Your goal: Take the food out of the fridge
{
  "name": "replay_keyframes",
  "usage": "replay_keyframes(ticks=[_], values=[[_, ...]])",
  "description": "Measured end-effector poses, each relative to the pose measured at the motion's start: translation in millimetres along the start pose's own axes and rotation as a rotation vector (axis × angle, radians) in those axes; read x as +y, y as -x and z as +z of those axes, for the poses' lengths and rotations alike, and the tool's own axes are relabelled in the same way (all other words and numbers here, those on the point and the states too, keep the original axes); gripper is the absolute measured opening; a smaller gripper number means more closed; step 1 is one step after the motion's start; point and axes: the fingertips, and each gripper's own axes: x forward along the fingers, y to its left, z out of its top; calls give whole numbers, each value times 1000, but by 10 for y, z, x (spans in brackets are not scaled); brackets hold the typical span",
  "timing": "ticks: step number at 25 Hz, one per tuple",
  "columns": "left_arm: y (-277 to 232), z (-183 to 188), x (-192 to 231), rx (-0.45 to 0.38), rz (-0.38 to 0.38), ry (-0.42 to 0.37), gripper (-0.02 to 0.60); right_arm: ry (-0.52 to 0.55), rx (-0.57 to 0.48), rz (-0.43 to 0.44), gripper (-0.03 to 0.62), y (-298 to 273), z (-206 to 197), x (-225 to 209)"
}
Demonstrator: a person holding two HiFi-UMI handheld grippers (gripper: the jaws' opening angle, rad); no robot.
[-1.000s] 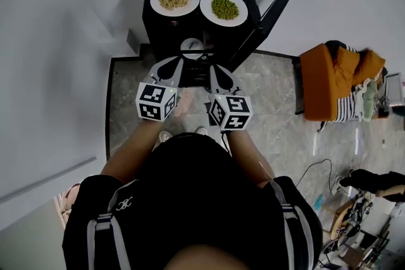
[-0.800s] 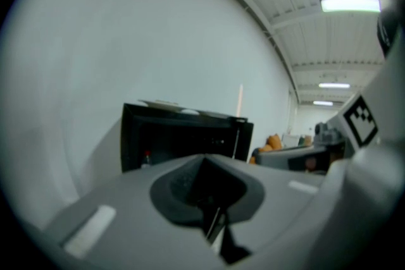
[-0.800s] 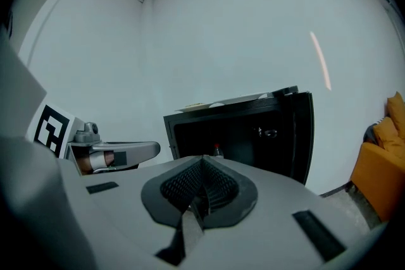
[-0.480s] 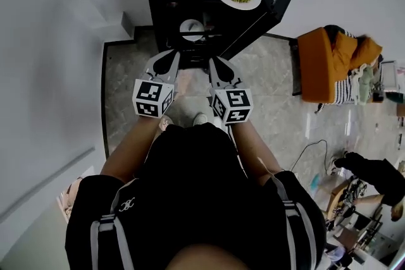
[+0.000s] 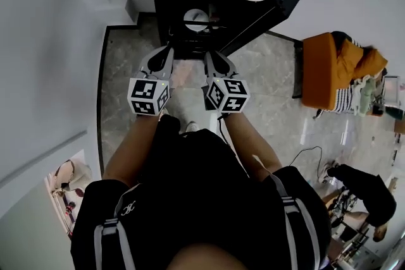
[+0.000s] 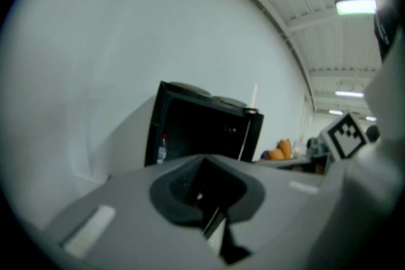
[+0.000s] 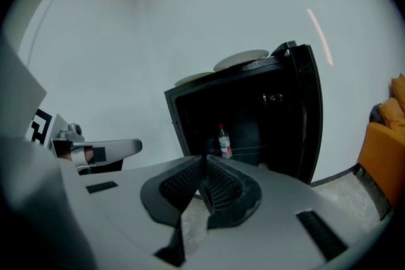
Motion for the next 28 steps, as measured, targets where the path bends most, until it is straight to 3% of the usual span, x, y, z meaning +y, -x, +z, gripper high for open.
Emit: replay_keyframes(ticks=[5,8,10,18,24,26,28], values=[[-111,-355,-41,-11,19,17,3,-94,9,44,2,-158,-384,-146],[-277,-852,35,-52,9,38,3,-213,-19,63,2,-406,-866,-366],[-436,-1254,123,-82,0,48,3,-230,-54,62,2,-643,-1234,-544],[-1229,-2763,565,-153,-9,-54,3,-255,-198,53,2,-1706,-2581,-1323],[-1360,-3344,675,-162,5,-63,3,-379,-277,4,3,-2093,-2972,-1722],[-1313,-3409,653,-159,10,-57,3,-442,-304,-25,51,-2172,-3037,-1830],[-1275,-3432,629,-151,11,-63,3,-545,-331,-36,163,-2286,-3089,-1907]])
